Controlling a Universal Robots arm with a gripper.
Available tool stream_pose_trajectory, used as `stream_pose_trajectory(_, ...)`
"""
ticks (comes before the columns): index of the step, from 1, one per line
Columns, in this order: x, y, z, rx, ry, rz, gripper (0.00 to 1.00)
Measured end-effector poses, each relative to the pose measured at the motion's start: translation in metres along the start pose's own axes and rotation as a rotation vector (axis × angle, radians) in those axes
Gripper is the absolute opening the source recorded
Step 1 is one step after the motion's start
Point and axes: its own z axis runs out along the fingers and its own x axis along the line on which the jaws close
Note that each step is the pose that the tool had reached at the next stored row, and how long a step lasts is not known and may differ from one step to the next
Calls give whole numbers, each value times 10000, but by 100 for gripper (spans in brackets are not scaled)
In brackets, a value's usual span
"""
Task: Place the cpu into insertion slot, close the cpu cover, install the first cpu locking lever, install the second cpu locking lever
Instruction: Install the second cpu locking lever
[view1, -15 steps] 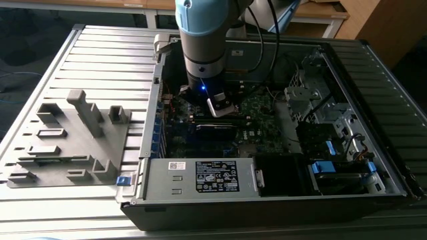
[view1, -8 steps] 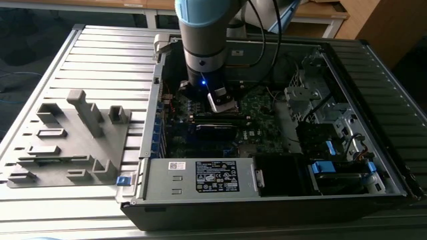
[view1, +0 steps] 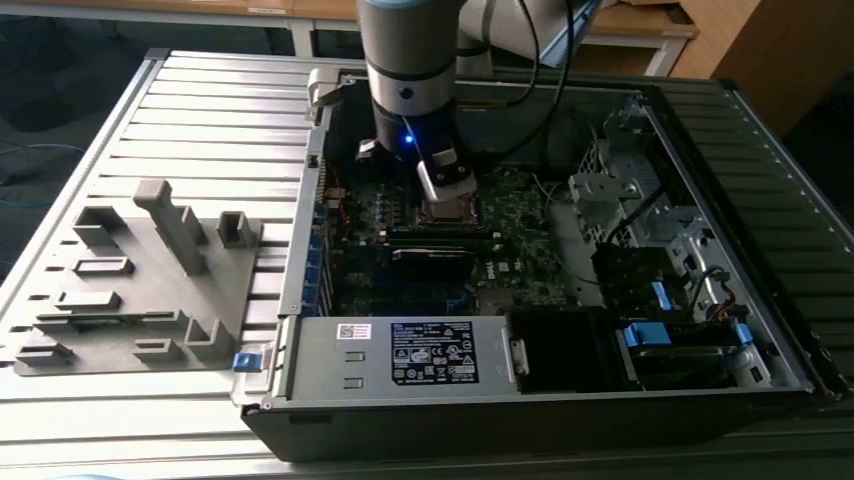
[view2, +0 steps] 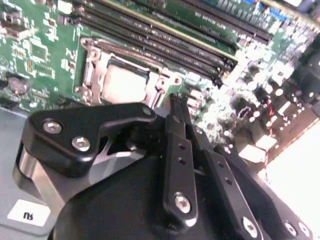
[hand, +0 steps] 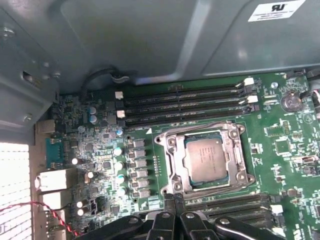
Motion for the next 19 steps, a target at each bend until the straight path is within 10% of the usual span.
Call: stream_pose_trajectory(19, -331, 196, 103, 297, -108, 353, 11)
